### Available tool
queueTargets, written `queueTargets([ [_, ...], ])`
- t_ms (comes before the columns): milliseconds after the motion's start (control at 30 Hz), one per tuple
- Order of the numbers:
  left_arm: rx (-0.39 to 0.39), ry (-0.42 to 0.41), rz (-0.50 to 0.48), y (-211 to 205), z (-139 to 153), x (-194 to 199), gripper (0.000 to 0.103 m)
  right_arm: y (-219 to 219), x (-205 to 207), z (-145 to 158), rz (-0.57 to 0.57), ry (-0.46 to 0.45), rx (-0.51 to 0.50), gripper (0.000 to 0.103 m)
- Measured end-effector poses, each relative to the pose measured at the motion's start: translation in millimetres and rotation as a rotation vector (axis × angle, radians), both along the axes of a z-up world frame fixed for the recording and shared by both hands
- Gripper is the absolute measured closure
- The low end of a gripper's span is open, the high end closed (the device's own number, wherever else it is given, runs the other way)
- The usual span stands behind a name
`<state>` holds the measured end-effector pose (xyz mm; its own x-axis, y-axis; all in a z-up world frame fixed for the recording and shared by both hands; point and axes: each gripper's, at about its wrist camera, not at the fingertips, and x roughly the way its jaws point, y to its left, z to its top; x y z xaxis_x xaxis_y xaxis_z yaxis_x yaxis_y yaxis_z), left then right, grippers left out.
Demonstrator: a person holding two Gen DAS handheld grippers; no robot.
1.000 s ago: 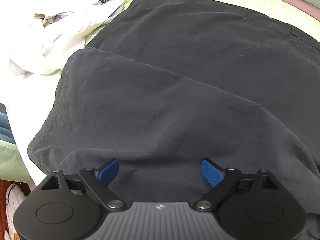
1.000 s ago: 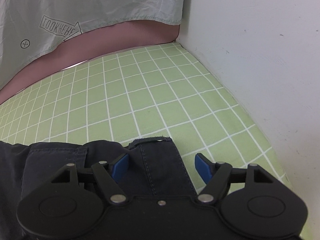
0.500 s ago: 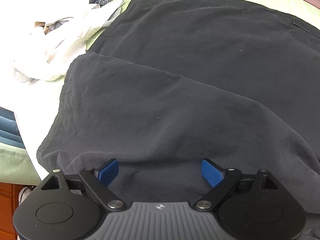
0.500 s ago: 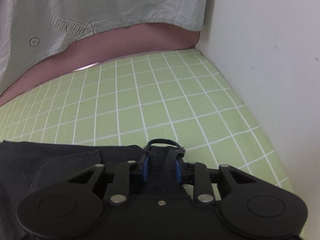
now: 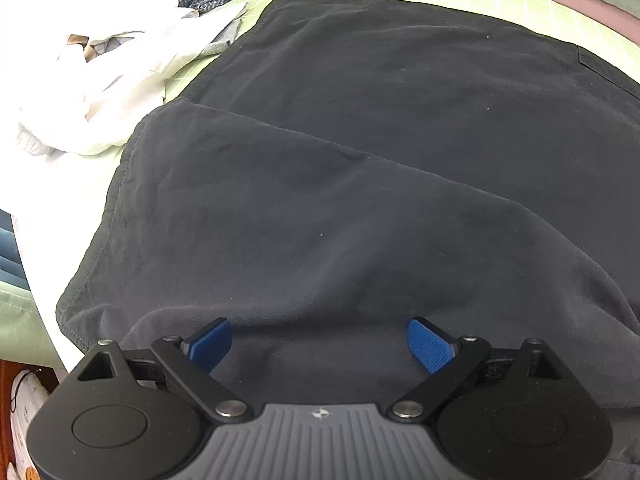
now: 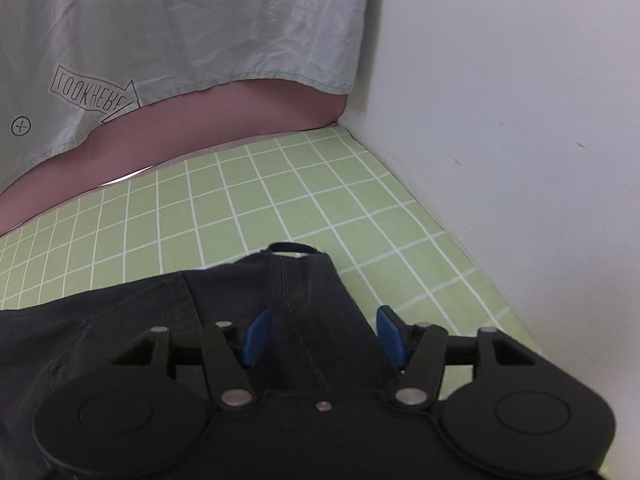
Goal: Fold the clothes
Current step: 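Smooth the trousers flat with the right gripper while the left gripper releases the hem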
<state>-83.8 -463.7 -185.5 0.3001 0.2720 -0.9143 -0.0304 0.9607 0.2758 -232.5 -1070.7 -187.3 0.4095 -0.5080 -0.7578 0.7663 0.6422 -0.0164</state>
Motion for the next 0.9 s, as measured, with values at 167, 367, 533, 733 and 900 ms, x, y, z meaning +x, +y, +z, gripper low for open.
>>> queueTargets([
  [167, -0.047, -0.020, 0.025, 5, -1, -4, 0.007, 32, -68, 16, -0.114, -0.024, 0.027, 0.038],
  [367, -0.181, -0.024, 0.080, 25, 2, -12, 0.008, 82, -132, 17, -0.184, -0.016, 0.097, 0.035],
  [533, -0.258, -0.087, 0.088, 53, 19, -28, 0.008, 124, -146, 12, -0.160, 0.016, 0.131, 0.035],
  [733, -0.276, -0.134, 0.144, 116, 34, -37, 0.008, 177, -141, 13, -0.147, 0.011, 0.160, 0.035],
  [900, -0.275, -0.132, 0.177, 174, 34, -27, 0.008, 225, -136, 14, -0.142, 0.007, 0.183, 0.035],
])
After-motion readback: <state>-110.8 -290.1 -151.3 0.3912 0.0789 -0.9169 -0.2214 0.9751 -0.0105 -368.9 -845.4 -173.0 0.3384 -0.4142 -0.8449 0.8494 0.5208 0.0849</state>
